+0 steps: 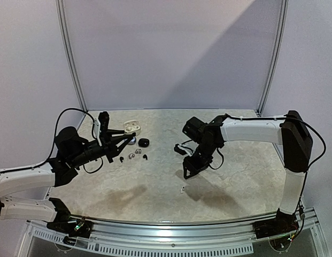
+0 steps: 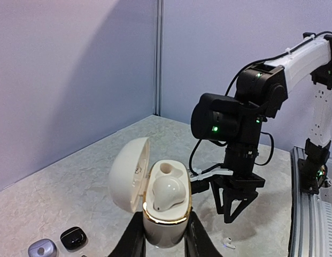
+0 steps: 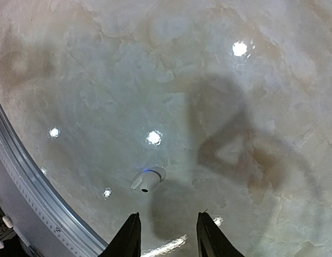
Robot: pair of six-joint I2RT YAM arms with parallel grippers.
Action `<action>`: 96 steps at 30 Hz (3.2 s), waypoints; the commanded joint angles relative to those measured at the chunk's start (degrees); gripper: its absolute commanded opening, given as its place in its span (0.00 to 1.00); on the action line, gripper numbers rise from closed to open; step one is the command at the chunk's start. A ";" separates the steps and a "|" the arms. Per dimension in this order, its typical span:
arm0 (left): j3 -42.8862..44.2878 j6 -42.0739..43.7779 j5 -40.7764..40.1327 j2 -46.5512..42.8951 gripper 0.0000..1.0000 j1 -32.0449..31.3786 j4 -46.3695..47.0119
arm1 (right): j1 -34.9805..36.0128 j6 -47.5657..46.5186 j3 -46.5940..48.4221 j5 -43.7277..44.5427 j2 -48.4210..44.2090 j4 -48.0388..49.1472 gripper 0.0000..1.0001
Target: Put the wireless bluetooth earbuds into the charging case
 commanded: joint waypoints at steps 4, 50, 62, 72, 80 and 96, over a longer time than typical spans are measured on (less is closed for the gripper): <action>-2.02 -0.10 0.31 -2.12 0.00 0.50 0.52 | -1.35 5.36 -3.88 -4.94 0.71 3.88 0.36; -0.85 0.83 0.48 -0.87 0.00 0.50 0.01 | 0.08 0.37 -3.33 -12.35 8.29 7.24 0.23; -0.99 1.08 0.39 -0.98 0.00 0.50 -0.27 | 2.15 -2.56 0.45 -13.37 10.47 5.66 0.23; -1.99 1.08 0.56 -1.29 0.00 0.50 -0.08 | 4.14 -5.81 2.07 -12.52 10.54 3.93 0.30; -2.47 1.13 1.16 -1.68 0.00 0.50 -0.18 | 5.36 -6.02 2.70 -7.71 10.52 5.20 0.43; -3.55 1.16 1.01 -3.11 0.00 0.50 -0.52 | 9.72 -7.18 7.30 1.91 13.11 1.83 0.37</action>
